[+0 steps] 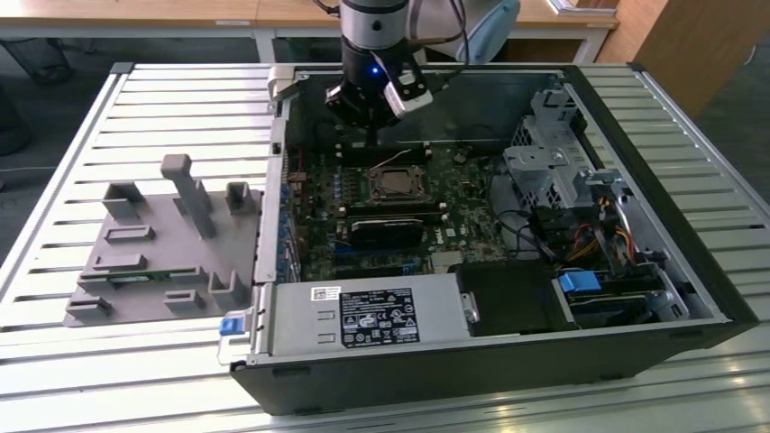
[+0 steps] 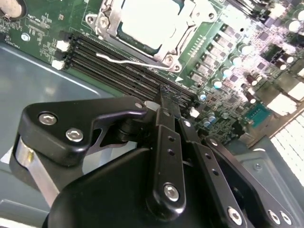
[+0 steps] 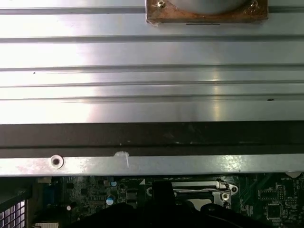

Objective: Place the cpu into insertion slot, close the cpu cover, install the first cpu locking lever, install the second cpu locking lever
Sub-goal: 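Install the first cpu locking lever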

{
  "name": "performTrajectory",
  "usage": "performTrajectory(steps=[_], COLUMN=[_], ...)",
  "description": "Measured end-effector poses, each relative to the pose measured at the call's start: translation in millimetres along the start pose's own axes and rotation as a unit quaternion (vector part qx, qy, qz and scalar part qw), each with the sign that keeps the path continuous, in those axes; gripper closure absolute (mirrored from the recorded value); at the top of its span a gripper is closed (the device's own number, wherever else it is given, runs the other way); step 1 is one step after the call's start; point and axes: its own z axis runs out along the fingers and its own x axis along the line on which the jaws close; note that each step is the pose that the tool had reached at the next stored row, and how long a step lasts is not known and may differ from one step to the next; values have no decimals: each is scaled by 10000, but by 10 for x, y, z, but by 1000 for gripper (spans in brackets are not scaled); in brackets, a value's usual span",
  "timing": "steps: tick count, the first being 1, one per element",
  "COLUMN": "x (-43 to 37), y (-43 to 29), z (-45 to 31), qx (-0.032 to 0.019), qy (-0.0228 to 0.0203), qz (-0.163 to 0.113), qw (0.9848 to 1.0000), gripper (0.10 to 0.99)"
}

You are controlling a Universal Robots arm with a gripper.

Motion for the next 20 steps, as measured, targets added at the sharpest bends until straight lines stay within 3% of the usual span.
performTrajectory(steps=[10,20], x=[-105,-203], y=[-5,-6], z=[105,161], qx=[0,-1], qy=[0,10], qz=[0,-110], qw=[10000,9999], gripper=[969,969])
